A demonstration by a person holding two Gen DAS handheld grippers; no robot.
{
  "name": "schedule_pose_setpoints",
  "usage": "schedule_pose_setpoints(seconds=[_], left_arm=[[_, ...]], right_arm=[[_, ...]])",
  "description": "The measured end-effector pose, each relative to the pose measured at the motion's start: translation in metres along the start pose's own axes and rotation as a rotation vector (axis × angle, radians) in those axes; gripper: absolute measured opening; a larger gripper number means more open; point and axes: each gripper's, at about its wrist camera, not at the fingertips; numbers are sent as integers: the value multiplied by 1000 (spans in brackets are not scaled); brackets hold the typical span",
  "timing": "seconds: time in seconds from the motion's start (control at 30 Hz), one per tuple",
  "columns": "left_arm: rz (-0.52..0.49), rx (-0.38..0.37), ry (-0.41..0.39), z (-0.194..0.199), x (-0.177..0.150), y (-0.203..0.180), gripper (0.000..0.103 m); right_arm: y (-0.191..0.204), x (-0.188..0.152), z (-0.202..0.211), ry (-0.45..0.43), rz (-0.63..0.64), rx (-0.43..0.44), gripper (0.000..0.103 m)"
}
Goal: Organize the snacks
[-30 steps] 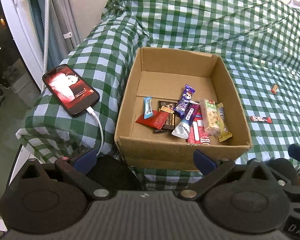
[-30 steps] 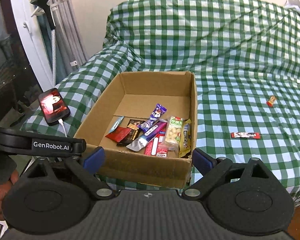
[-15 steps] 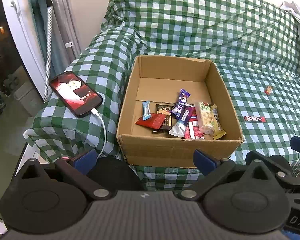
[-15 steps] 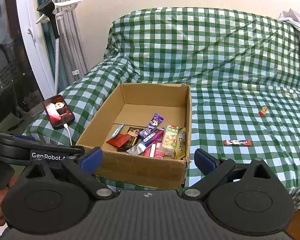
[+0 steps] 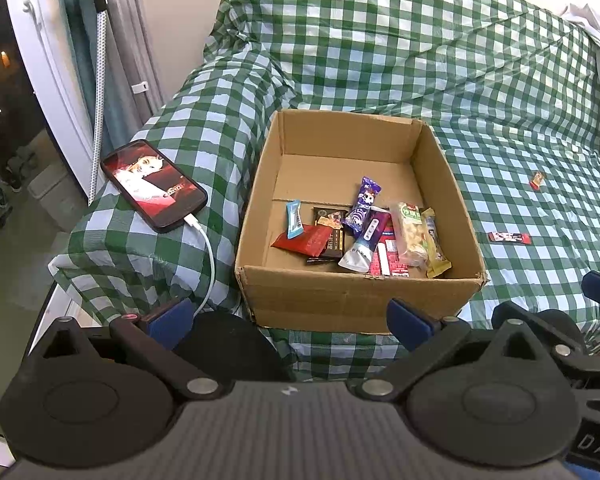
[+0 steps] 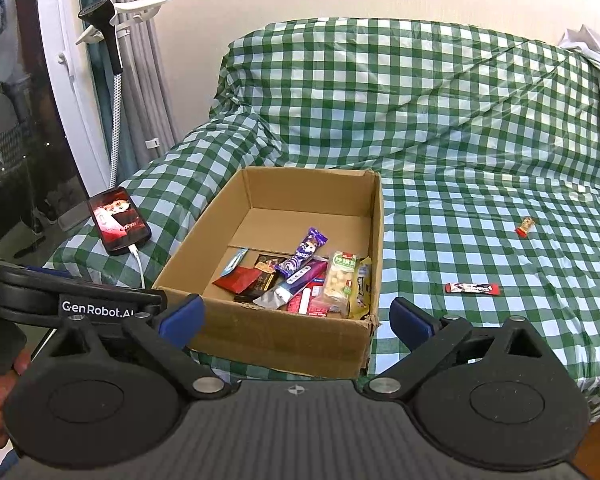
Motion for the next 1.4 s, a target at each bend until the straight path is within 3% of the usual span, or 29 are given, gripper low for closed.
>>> schedule_pose_setpoints(seconds=[1.07,1.4], left_arm=[[-25,14,59,-18,-1,-5,103],[-87,27,103,-35,-1,-26,103]], right_arm=[[-7,-8,-10,34,-26,20,99],[-34,-15,-19,43,-106,6,100]])
Point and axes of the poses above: each gripper's, at about its wrist camera, not at the fingertips, and z roughly against the way its jaws point, y to its left, x to its top, and after that the axes turned 14 degrees about z, right-handed
